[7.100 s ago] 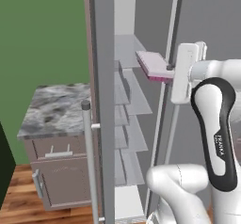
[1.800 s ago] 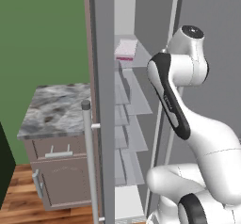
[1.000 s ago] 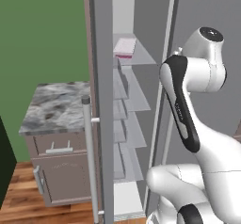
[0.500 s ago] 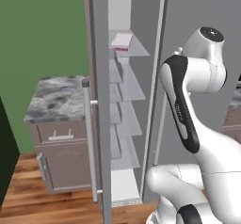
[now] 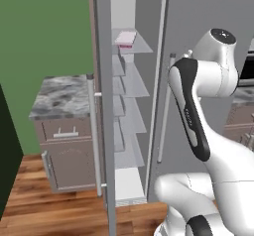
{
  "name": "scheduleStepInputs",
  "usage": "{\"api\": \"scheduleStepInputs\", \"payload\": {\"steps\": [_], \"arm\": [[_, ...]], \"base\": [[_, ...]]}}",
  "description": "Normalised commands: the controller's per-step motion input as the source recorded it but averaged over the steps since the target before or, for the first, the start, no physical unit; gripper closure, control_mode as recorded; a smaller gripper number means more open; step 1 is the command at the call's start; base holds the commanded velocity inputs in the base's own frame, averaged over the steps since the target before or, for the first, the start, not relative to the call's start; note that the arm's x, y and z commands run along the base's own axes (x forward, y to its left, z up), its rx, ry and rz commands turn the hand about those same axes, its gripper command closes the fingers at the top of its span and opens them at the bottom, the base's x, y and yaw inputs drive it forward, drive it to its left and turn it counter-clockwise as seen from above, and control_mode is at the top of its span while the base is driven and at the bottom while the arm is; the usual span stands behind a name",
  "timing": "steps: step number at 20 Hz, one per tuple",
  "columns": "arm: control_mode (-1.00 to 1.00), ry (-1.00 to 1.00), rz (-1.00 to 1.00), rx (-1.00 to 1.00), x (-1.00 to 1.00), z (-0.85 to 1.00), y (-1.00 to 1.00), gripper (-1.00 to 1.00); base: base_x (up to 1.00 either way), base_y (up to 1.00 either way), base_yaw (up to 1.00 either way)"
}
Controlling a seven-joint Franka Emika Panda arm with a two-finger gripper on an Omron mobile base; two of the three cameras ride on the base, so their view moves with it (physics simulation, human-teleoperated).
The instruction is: The ice cube tray has been filled with water. Take the tray and place it in the freezer to make ice. Close the freezer door after placing the tray.
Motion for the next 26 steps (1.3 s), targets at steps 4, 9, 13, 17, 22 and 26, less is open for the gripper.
{"api": "scheduleStepInputs", "payload": {"steps": [4,9,13,17,22,26], "arm": [[1.00,0.00,0.00,0.00,0.00,0.00,0.00,-1.00],[1.00,0.00,0.00,0.00,0.00,0.00,0.00,-1.00],[-1.00,0.00,0.00,0.00,-0.05,0.00,0.00,-1.00],[-1.00,0.00,0.00,0.00,-0.02,0.00,0.00,-1.00],[-1.00,0.00,0.00,0.00,-0.10,0.00,0.00,-1.00],[-1.00,0.00,0.02,0.00,-0.31,0.00,0.00,-1.00]], "base": [[-0.44,0.00,0.00],[-0.39,0.00,0.00],[-0.06,0.00,0.00],[0.00,0.00,0.00],[0.00,0.00,0.00],[0.00,0.00,0.00]]}}
